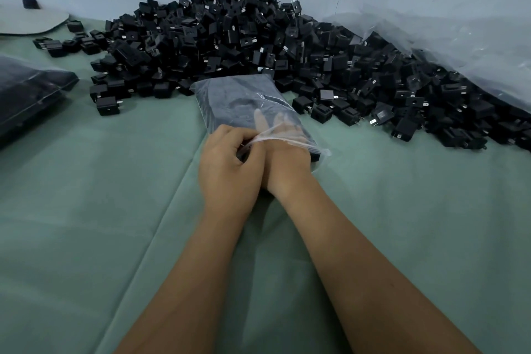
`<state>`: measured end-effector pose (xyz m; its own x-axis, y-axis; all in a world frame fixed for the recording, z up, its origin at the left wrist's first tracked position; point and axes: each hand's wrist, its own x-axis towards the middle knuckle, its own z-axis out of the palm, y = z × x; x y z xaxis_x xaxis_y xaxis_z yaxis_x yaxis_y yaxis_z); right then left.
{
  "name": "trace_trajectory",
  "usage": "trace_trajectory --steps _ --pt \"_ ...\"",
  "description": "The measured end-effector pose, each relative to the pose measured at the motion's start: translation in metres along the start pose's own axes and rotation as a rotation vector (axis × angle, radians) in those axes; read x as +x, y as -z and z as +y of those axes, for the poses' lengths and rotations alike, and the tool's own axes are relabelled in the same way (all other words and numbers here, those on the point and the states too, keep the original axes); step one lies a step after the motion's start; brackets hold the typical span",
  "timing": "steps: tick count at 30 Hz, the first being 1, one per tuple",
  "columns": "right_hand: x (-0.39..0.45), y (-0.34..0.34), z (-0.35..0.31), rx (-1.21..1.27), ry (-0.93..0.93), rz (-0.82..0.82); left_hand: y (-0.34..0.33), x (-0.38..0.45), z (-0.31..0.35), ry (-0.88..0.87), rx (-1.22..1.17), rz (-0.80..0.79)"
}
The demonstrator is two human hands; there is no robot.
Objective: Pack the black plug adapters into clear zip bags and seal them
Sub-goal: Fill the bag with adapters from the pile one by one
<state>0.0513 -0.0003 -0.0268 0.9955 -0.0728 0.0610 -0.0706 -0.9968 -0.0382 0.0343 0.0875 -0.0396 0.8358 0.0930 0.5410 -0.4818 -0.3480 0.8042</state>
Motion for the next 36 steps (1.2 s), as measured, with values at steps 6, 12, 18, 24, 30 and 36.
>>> trace_trajectory --steps 6,12,18,24,30,36 --pt "-0.005 -0.004 0.002 -0.027 0.034 0.037 0.001 0.000 0.002 0.006 -0.001 -0.006" --pt "-0.013 -0.018 0.016 0.076 -0.057 0.123 0.003 -0.001 0.004 0.008 0.001 -0.031" --pt "-0.023 -0.019 0.025 -0.003 -0.207 0.067 0.002 -0.007 0.006 -0.181 0.042 -0.178" --pt "-0.052 -0.013 0.022 -0.008 -0.257 0.023 0.003 -0.012 0.011 -0.313 0.070 -0.227" --pt "-0.043 -0.009 0.015 -0.070 -0.203 -0.041 0.011 -0.009 0.012 -0.327 0.133 -0.153" --pt "-0.023 -0.012 0.010 -0.095 -0.185 -0.026 0.015 -0.008 0.007 -0.237 0.198 -0.150"
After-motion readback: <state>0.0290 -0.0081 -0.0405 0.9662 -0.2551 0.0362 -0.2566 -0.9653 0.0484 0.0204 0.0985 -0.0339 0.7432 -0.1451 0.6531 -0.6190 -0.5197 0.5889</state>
